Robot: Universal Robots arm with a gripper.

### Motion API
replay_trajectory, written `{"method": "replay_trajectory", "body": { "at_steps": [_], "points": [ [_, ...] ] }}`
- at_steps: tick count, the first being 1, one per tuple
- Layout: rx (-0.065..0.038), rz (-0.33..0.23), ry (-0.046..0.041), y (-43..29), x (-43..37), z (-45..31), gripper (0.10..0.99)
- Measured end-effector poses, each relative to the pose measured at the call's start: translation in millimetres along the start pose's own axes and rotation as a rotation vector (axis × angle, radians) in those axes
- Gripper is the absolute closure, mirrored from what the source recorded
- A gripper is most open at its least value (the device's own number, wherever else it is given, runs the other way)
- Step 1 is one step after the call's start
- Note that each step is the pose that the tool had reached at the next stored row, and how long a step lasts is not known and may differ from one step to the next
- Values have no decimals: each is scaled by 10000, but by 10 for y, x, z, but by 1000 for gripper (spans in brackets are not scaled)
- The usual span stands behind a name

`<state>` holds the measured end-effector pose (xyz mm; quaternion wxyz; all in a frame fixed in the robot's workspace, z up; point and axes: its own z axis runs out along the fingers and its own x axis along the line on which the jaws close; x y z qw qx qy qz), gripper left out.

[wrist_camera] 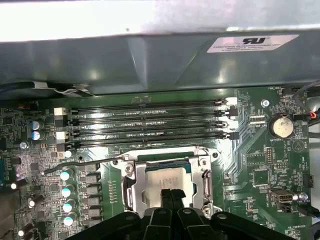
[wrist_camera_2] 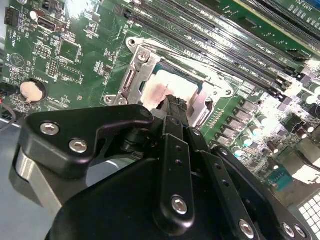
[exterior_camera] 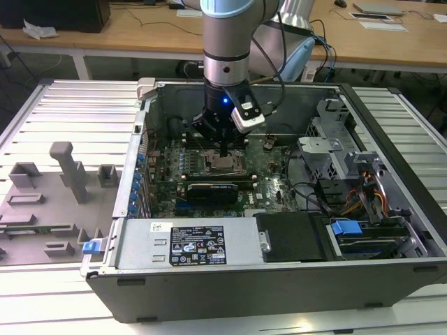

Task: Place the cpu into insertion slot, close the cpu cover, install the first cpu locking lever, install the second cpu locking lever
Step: 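Close the cpu cover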

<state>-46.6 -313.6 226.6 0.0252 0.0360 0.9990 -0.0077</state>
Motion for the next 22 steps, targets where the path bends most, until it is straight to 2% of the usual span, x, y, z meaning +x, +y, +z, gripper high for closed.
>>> {"method": "replay_trajectory", "body": {
  "at_steps": [4, 14, 17, 18, 20, 22],
  "points": [
    [-4, -79, -1, 0, 0, 0, 980],
    [-86, -1704, -22, -30, 13, 9, 980],
    [-99, -1934, -26, -55, 56, 13, 980],
    [-102, -1977, -27, -63, 105, 14, 980],
    [-107, -2004, -27, -74, 152, 18, 980],
    [-167, -2102, -31, -107, 192, 41, 980]
  ]
}}
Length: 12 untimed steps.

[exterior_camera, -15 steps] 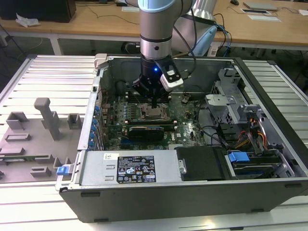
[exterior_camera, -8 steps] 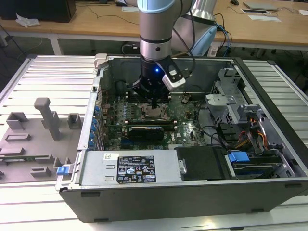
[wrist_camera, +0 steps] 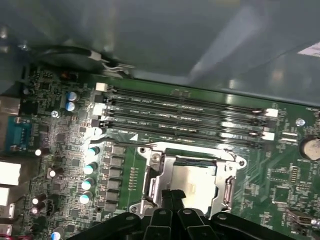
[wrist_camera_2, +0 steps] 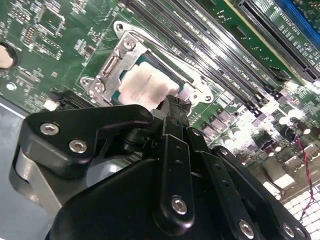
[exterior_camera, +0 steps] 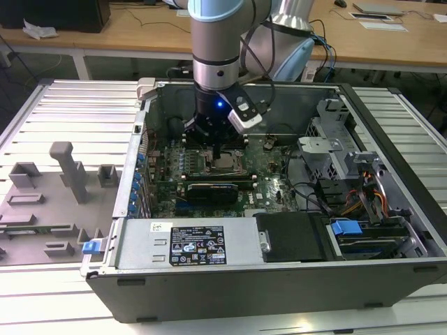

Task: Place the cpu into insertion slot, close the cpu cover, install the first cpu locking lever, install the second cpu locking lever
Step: 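Close the cpu cover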

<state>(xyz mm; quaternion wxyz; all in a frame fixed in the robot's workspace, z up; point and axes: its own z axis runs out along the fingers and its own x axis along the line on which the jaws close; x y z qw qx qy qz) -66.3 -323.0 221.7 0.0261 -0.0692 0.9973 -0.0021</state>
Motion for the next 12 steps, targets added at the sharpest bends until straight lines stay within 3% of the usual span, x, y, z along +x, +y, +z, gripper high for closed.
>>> {"method": "replay_trajectory", "body": {
  "at_steps": [2, 5, 12],
  "points": [
    [-90, -193, -12, -6, 34, 42, 980],
    [-104, -199, -6, -3, 53, 108, 980],
    [-104, -200, -1, 1, 85, 153, 980]
  ]
}}
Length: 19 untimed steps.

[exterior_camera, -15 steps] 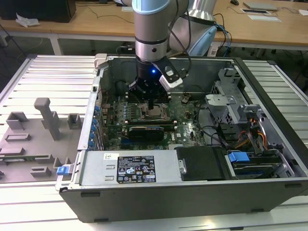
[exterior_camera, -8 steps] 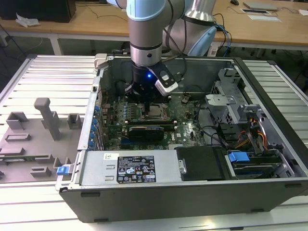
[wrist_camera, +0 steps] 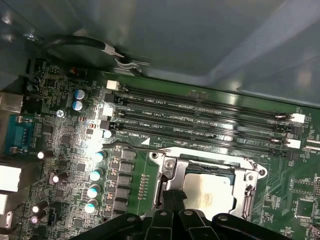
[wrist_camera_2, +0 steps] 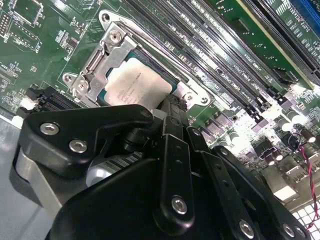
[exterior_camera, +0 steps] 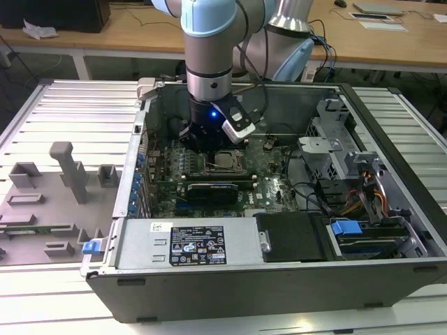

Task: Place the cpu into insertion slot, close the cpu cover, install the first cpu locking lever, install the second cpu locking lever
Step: 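Close the cpu cover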

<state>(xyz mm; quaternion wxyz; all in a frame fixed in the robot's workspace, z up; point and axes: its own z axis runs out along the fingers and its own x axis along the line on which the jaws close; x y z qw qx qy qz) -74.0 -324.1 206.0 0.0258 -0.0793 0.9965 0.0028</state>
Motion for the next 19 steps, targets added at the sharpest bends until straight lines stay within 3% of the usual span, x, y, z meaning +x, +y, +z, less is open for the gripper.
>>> {"method": "replay_trajectory", "body": {
  "at_steps": [13, 16, 19],
  "points": [
    [-2, 7, -3, -8, -52, 3, 980],
    [-1, 7, -2, -8, -55, -50, 980],
    [-2, 6, -2, -8, -62, -162, 980]
  ]
}}
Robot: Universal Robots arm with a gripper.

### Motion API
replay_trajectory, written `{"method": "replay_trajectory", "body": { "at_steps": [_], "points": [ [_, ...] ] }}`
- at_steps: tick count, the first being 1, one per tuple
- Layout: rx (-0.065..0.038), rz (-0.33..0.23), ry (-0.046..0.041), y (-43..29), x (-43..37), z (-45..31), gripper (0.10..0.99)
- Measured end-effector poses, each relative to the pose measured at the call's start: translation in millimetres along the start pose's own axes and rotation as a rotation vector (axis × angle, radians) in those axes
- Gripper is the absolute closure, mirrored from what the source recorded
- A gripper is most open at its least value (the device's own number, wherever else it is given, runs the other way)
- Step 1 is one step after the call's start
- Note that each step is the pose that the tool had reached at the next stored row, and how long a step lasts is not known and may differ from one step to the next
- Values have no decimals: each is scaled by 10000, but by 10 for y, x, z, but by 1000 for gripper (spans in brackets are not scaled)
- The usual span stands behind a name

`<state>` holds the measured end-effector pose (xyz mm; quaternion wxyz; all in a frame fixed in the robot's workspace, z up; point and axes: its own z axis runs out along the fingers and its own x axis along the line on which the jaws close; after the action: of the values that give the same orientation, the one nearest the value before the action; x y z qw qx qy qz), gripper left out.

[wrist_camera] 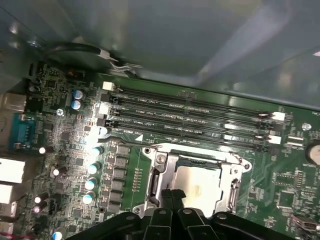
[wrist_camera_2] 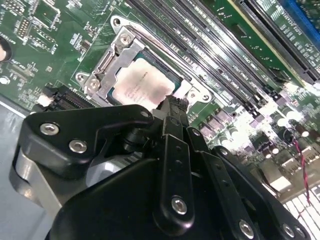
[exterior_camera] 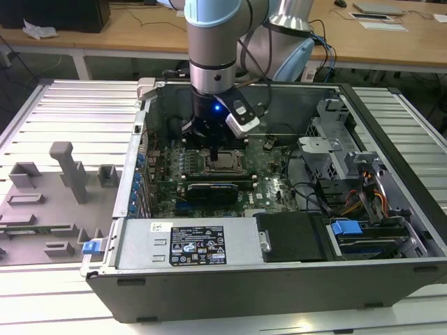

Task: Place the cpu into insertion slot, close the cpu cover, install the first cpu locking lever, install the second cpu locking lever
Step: 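Close the cpu cover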

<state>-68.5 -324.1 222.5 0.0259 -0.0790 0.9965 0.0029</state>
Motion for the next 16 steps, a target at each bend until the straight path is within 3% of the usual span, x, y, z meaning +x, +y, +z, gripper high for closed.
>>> {"method": "replay_trajectory", "body": {
  "at_steps": [13, 16],
  "points": [
    [-2, 130, 60, -43, -238, 5, 980],
    [-3, 129, 58, -42, -243, -62, 980]
  ]
}}
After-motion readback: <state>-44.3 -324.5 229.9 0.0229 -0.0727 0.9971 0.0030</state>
